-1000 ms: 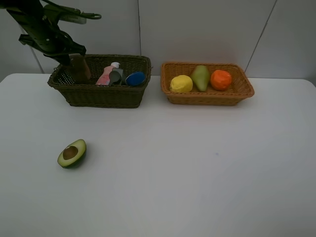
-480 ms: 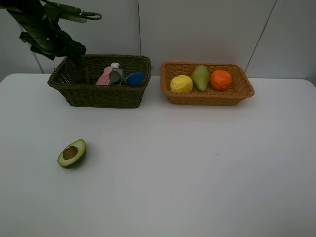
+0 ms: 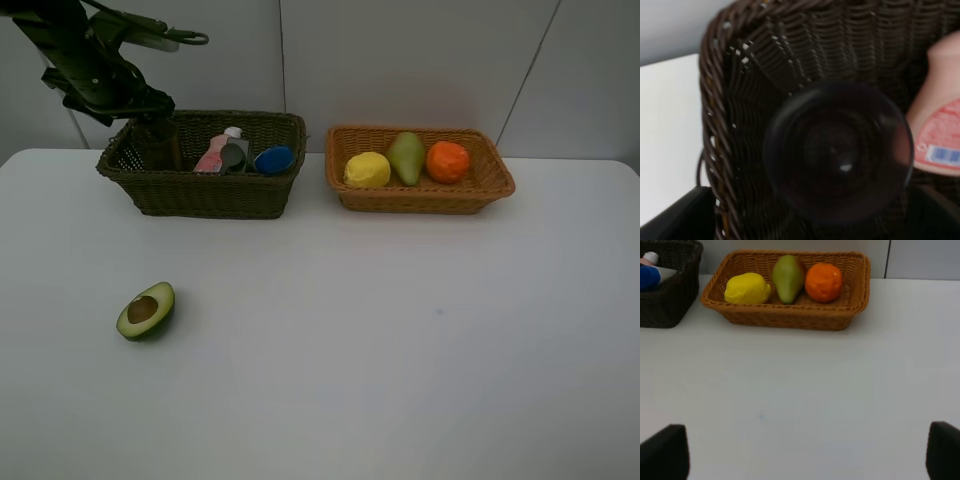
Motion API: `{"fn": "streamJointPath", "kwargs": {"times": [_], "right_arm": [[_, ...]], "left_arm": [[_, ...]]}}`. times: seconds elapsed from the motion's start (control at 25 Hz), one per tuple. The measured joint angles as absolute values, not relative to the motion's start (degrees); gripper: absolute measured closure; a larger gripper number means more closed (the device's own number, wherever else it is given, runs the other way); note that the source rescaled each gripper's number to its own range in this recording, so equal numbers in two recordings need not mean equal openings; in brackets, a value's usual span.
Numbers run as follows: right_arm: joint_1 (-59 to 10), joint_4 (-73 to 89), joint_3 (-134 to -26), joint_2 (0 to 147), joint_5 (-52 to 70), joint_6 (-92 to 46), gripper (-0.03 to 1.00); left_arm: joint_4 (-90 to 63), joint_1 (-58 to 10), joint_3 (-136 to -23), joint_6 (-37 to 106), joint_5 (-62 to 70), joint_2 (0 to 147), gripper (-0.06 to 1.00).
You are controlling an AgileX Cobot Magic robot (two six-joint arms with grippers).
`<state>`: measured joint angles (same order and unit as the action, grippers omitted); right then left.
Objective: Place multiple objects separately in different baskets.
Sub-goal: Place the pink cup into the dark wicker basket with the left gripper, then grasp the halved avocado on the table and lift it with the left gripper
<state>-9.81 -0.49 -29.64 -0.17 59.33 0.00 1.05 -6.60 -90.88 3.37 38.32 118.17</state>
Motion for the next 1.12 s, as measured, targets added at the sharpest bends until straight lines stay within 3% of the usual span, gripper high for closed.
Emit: {"fn": "streamJointPath", "kwargs": {"times": [0.56, 1.12], "right_arm": [[-9.81, -0.49, -29.64, -0.17, 59.33, 0.00, -0.03], [-9.81, -0.49, -29.64, -0.17, 59.33, 0.00, -0.03]], "left_arm": [[-8.93, -6.60, -90.31, 11.80, 56.20, 110.07, -0.05], [-14.73, -6.60, -66.09, 5.74, 52.37, 95.31, -0.05]]}}
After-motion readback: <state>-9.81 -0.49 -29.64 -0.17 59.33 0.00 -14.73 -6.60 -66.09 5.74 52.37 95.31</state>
